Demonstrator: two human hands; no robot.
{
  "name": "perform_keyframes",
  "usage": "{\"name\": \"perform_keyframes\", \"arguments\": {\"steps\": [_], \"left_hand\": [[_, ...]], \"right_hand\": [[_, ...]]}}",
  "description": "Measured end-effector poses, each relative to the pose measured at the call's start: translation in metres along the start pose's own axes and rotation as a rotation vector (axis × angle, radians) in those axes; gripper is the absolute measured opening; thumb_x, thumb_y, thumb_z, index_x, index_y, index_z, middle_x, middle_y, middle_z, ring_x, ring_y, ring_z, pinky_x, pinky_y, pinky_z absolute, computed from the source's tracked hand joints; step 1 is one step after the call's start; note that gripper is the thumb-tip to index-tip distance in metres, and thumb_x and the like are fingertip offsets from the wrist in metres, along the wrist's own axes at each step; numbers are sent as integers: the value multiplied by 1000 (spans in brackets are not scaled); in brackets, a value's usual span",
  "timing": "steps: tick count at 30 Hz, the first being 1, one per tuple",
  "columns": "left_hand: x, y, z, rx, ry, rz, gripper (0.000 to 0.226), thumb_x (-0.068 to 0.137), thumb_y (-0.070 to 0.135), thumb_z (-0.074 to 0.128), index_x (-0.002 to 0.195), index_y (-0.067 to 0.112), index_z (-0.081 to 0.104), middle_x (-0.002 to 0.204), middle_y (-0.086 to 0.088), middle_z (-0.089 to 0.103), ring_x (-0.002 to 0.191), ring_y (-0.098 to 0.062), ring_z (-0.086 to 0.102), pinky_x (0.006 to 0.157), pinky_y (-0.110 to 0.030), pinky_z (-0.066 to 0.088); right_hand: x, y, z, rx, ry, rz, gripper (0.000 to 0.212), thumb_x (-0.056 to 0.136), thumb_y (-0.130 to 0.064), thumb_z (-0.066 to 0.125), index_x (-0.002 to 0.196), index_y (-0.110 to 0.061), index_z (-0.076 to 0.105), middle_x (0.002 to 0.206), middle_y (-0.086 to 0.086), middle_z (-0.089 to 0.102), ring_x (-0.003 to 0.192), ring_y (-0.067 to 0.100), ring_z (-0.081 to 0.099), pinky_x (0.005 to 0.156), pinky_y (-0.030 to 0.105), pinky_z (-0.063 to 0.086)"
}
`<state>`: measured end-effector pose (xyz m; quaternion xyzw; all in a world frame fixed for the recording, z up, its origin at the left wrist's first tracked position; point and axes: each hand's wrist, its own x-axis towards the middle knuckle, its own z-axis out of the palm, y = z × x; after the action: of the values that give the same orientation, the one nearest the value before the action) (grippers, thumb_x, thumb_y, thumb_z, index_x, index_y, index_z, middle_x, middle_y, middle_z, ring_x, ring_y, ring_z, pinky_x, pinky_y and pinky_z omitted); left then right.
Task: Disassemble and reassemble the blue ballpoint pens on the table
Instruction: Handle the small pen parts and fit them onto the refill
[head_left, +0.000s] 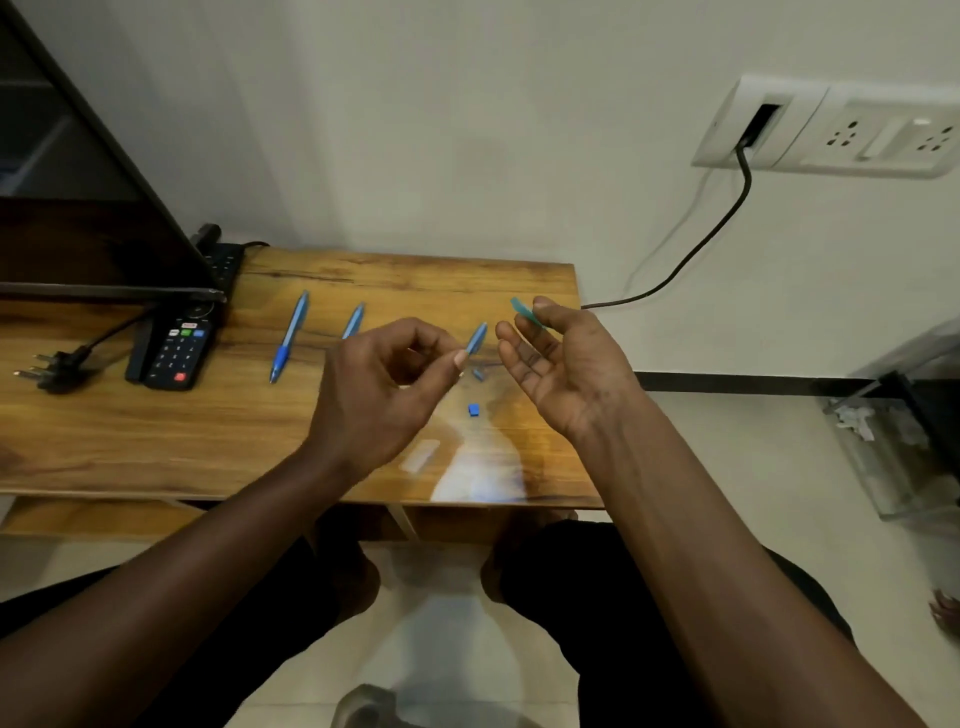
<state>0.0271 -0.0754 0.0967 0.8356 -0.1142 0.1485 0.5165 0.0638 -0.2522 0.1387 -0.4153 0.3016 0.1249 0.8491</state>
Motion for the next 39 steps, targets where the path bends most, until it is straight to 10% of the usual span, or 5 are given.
{"name": "perform_keyframes", "arguments": {"steps": [7,28,39], "left_hand": [[42,19,6,-167,-77,-198,4,92,15,79,91,12,77,83,-2,80,80,-18,80,79,-50,65],[71,38,0,168,-350,-186,4,89,20,81,87,17,80,75,4,78,68,-4,76,72,-32,66],[72,31,-5,-67,-439,-357,12,91,19,79,95,8,79,79,-7,80,75,-22,79,73,-37,66]], "right_hand": [[-2,0,3,2,-39,-72,21,96,-1,62,117,-4,65,82,14,75,80,25,77,69,31,62],[-4,-9,-4,-261,-21,-241,25,94,-2,68,118,-10,65,98,18,75,78,28,78,76,36,64],[-3,-11,-9,-395,-75,-291,24,94,-7,70,118,-10,65,105,24,73,82,31,78,70,35,63]]}}
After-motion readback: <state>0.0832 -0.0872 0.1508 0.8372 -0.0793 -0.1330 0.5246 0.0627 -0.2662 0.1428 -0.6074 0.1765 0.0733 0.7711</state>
